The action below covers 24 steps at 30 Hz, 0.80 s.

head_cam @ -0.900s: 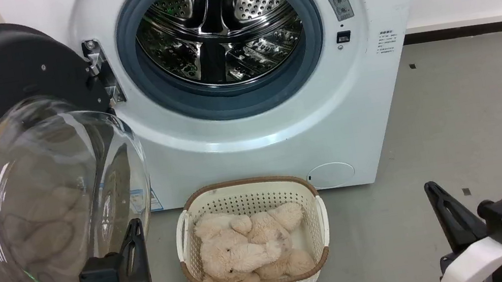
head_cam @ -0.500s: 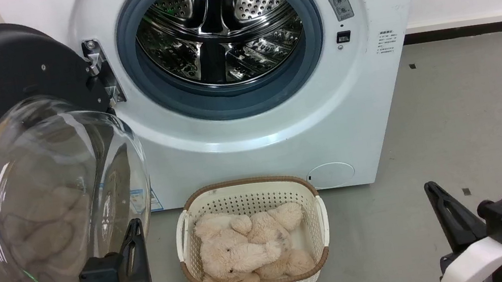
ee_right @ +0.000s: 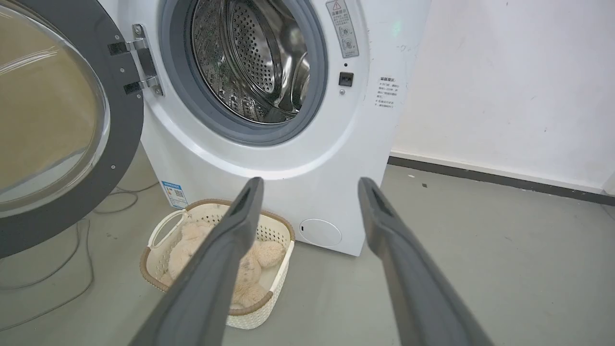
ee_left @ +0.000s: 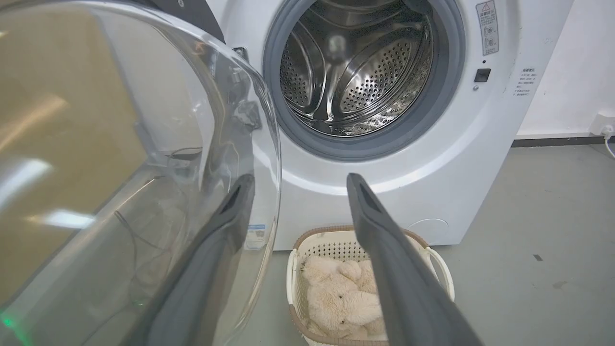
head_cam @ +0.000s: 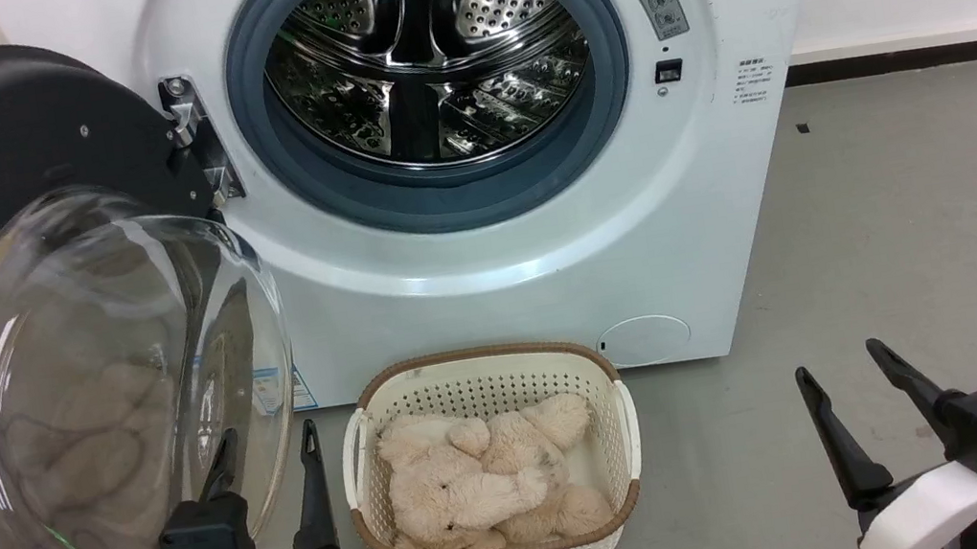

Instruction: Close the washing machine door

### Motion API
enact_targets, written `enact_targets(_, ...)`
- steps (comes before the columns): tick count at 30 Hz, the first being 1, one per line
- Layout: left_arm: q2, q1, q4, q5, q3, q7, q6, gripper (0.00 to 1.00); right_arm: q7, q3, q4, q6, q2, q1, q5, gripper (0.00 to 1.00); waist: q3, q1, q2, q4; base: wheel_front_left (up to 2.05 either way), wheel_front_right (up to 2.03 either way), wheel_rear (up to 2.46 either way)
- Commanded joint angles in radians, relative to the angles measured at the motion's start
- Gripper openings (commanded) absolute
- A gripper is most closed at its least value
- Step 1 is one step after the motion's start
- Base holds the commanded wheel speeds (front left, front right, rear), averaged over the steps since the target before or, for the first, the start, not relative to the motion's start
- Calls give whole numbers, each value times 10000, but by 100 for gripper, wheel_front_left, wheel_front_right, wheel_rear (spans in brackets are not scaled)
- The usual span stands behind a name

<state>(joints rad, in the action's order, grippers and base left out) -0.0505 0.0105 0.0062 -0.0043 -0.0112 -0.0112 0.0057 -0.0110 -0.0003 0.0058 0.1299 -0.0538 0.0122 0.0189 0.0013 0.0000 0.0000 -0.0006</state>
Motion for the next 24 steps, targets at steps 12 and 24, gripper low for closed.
enact_targets(12,1,-89,-1,-209,-121,-325,51,100,-328,-29,-167,1,6,121,214,100,20,0,0,43,0,0,0)
enact_targets(24,1,-149,-23,-336,-239,-576,87,100,-579,58,-284,2,9,217,264,100,11,0,0,258,0,0,0)
